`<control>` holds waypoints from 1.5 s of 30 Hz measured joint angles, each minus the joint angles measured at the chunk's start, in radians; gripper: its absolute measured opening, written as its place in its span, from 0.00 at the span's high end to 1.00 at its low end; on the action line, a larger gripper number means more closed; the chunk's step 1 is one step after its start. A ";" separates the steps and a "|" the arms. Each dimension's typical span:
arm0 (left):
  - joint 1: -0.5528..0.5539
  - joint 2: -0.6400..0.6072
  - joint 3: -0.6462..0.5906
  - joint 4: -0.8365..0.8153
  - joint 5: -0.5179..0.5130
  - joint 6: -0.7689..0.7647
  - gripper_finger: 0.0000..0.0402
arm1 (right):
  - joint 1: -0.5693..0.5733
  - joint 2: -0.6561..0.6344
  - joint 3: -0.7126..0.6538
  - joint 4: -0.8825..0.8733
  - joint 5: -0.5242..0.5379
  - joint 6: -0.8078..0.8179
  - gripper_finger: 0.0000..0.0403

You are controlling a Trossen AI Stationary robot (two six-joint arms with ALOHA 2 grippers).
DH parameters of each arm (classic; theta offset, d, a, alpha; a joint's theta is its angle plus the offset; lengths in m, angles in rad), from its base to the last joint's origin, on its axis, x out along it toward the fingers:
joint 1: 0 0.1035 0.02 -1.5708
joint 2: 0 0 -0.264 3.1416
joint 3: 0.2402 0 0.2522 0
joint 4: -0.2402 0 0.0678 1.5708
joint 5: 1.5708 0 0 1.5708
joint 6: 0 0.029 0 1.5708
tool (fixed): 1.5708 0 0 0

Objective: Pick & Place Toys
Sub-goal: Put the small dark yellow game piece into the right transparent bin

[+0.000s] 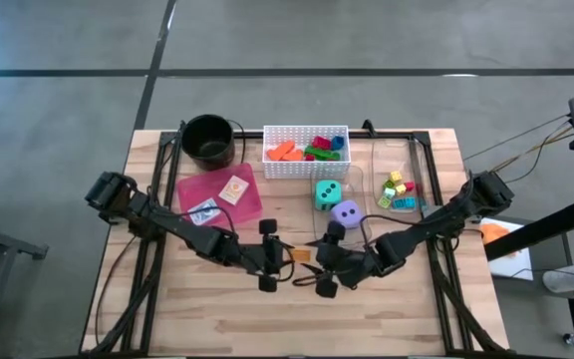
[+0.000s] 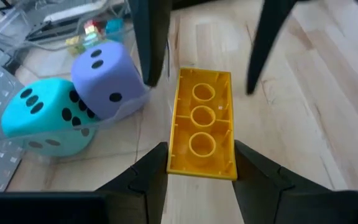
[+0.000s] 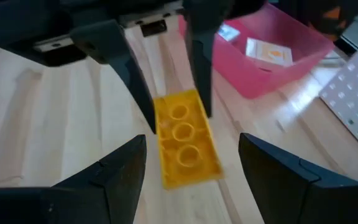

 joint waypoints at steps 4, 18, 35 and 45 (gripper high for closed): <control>0.000 0.000 0.000 0.022 0.005 0.000 0.62 | 0.000 0.000 -0.002 0.026 -0.002 -0.011 0.36; 0.000 0.000 0.000 0.053 0.008 0.000 0.62 | 0.000 0.094 -0.006 0.072 0.035 -0.167 0.36; 0.000 0.000 0.000 0.046 0.011 -0.004 0.62 | 0.000 0.077 -0.005 0.108 0.027 -0.186 0.36; -0.001 0.000 0.000 0.045 0.034 -0.004 0.62 | 0.000 0.077 -0.005 0.107 0.020 -0.181 0.49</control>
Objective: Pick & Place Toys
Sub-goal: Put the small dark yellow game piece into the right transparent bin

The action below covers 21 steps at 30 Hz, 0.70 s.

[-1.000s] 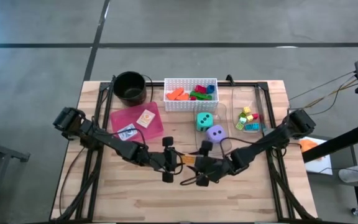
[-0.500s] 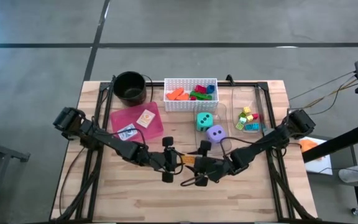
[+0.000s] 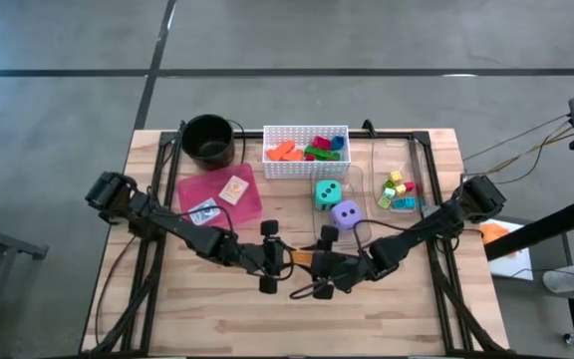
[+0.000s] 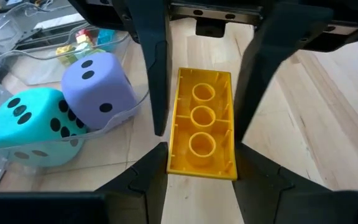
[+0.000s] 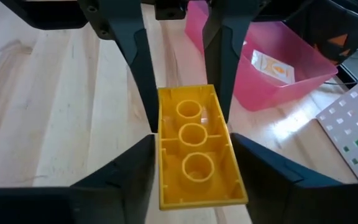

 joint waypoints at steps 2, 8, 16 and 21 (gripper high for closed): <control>0.000 0.000 0.000 0.000 0.001 0.000 0.62 | 0.000 0.000 0.000 0.000 0.000 0.007 0.54; 0.000 0.000 0.000 0.001 0.008 0.000 0.62 | 0.000 0.000 0.000 0.006 -0.006 0.007 0.64; 0.000 0.000 0.000 0.003 0.011 0.000 0.62 | 0.000 0.000 0.000 0.010 -0.009 0.014 0.56; 0.000 0.000 0.000 0.003 0.012 0.001 0.62 | 0.000 -0.001 0.000 0.012 -0.023 0.019 0.60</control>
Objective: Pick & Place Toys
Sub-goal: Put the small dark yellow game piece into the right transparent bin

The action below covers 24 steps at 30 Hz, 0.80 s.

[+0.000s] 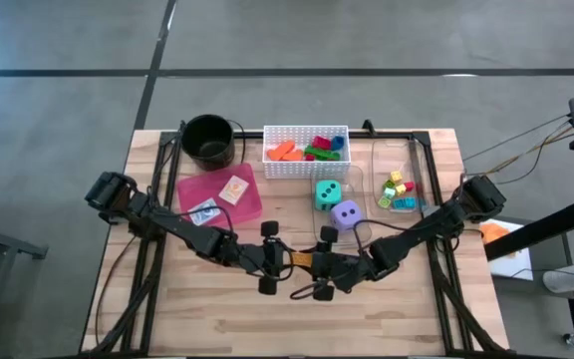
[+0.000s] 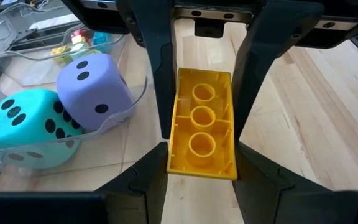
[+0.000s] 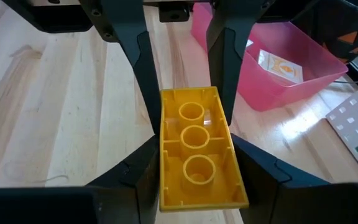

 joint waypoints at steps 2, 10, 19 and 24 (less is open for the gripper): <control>0.000 0.000 0.000 0.000 0.004 0.000 0.62 | 0.000 0.000 0.000 0.000 -0.003 0.000 0.62; 0.000 0.000 0.000 0.001 0.006 0.000 0.62 | -0.002 0.001 0.000 0.002 -0.004 0.018 0.57; 0.000 0.000 0.000 0.001 0.006 0.003 0.62 | -0.002 0.002 0.000 0.002 -0.004 0.028 0.55; 0.000 0.000 0.000 0.001 0.006 0.003 0.62 | -0.002 0.002 0.000 0.002 -0.004 0.033 0.55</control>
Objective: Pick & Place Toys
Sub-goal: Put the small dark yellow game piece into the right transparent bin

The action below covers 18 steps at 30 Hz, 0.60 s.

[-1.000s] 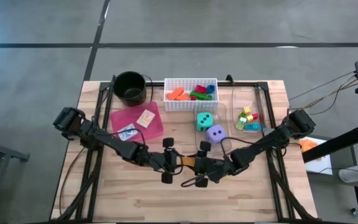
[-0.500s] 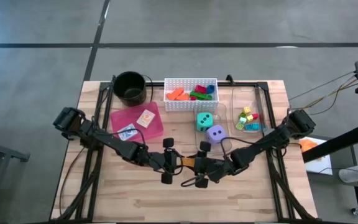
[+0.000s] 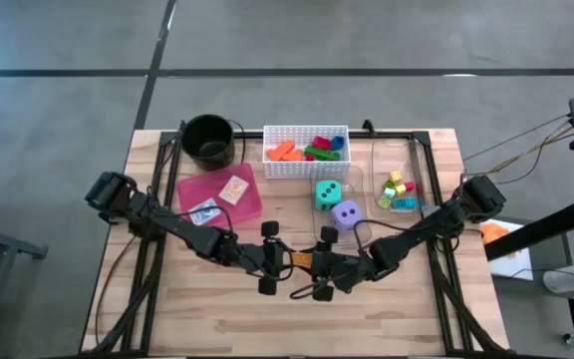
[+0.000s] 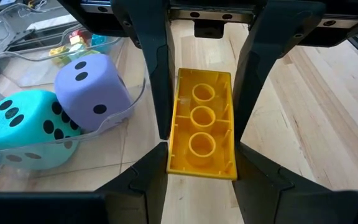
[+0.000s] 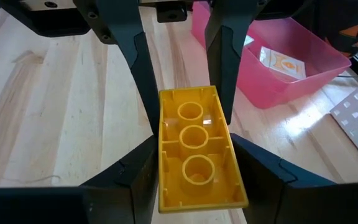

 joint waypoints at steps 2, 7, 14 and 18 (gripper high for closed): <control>0.000 0.000 0.000 0.000 0.000 0.000 0.62 | 0.000 0.000 0.000 0.000 0.000 0.000 0.55; 0.000 0.000 0.000 0.000 0.003 0.000 0.62 | -0.003 0.000 0.000 0.000 -0.001 -0.005 0.62; 0.000 0.000 0.000 -0.001 0.003 -0.003 0.62 | -0.006 0.000 0.000 0.000 -0.006 -0.002 0.60; 0.000 0.000 0.000 -0.001 -0.001 -0.003 0.62 | -0.006 0.000 0.000 0.000 -0.008 0.003 0.56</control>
